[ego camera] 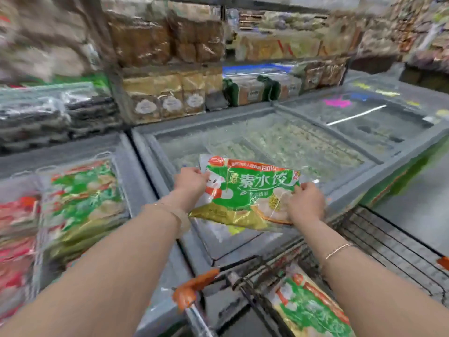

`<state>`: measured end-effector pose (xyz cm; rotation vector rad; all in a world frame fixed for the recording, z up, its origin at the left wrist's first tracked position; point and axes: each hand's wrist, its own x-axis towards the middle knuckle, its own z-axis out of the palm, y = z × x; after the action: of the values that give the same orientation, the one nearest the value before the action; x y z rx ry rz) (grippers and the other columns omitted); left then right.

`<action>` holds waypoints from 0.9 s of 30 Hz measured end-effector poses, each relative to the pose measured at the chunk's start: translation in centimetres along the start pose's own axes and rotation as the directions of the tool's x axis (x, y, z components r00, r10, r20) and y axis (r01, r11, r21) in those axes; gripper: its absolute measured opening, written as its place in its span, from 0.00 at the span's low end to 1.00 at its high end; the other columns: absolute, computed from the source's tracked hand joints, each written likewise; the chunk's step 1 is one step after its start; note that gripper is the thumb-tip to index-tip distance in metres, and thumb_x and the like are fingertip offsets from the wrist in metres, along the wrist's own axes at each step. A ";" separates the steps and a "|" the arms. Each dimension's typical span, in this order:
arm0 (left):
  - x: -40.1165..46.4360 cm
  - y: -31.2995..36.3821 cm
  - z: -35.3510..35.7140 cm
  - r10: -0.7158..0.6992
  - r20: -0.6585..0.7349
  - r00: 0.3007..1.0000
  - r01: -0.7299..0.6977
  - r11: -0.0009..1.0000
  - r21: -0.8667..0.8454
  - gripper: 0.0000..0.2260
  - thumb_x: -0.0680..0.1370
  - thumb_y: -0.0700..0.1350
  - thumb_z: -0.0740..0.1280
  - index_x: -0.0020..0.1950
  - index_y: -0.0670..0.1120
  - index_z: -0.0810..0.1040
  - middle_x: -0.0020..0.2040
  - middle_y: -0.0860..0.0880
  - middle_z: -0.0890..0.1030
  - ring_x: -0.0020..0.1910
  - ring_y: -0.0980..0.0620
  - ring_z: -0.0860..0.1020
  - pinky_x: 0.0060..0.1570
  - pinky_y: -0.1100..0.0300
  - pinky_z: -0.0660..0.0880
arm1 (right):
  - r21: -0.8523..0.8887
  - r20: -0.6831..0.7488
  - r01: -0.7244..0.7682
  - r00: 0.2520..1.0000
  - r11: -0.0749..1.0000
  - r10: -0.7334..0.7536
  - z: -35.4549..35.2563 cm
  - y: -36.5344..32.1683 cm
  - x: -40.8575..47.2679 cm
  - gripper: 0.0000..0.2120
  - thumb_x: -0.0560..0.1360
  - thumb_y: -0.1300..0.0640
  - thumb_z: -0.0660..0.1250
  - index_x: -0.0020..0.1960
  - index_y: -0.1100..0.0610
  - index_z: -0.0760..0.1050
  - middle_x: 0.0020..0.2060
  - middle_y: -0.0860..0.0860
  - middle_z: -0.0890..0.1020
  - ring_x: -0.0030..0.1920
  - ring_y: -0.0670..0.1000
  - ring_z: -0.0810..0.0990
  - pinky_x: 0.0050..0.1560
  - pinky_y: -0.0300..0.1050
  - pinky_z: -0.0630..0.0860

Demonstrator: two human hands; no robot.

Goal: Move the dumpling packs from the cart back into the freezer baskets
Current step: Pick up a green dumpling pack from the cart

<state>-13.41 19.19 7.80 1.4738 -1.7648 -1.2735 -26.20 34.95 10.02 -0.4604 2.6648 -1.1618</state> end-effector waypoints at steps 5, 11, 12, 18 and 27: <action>3.2 -5.8 -12.8 -0.108 -0.180 0.978 0.104 0.994 -0.032 0.16 0.77 0.44 0.66 0.30 0.45 0.68 0.38 0.41 0.77 0.42 0.47 0.74 0.48 0.57 0.74 | 0.001 0.159 0.119 0.980 0.993 -0.118 9.7 -7.7 -4.6 0.12 0.78 0.64 0.58 0.59 0.67 0.74 0.57 0.65 0.78 0.59 0.62 0.76 0.55 0.47 0.71; 5.0 -13.1 -24.4 -0.230 -0.271 0.935 0.216 0.973 -0.082 0.08 0.79 0.43 0.63 0.43 0.40 0.75 0.47 0.40 0.80 0.44 0.44 0.78 0.47 0.53 0.75 | -0.025 0.308 0.176 0.938 0.984 -0.160 21.3 -13.9 -10.6 0.12 0.79 0.62 0.58 0.57 0.65 0.76 0.57 0.63 0.79 0.59 0.62 0.76 0.54 0.48 0.72; 5.7 -14.4 -25.9 -0.238 -0.284 0.929 0.227 0.971 -0.074 0.07 0.79 0.43 0.63 0.46 0.40 0.76 0.48 0.41 0.79 0.44 0.45 0.77 0.45 0.54 0.73 | -0.031 0.328 0.185 0.930 0.982 -0.165 23.3 -14.6 -11.4 0.12 0.79 0.62 0.58 0.56 0.66 0.76 0.57 0.64 0.79 0.59 0.62 0.77 0.53 0.48 0.72; 8.5 -22.3 -30.2 -0.383 -0.242 0.892 0.385 0.922 -0.041 0.13 0.78 0.42 0.65 0.33 0.41 0.72 0.44 0.37 0.80 0.45 0.42 0.79 0.52 0.48 0.78 | -0.100 0.429 0.186 0.895 0.977 -0.127 31.6 -15.0 -14.4 0.10 0.77 0.64 0.59 0.53 0.63 0.77 0.55 0.63 0.80 0.57 0.62 0.78 0.50 0.46 0.72; 8.8 -34.1 -28.3 -0.634 -0.205 0.746 0.663 0.735 0.142 0.17 0.77 0.40 0.64 0.28 0.41 0.68 0.29 0.46 0.70 0.35 0.48 0.72 0.38 0.59 0.69 | -0.411 0.612 0.302 0.791 0.860 0.014 40.8 -8.9 -16.6 0.11 0.77 0.67 0.57 0.55 0.66 0.76 0.55 0.62 0.81 0.58 0.60 0.79 0.53 0.47 0.74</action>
<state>23.72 2.44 -11.67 2.3888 -1.3419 -1.2624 3.39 7.54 -9.94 -0.9576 2.3266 -0.2380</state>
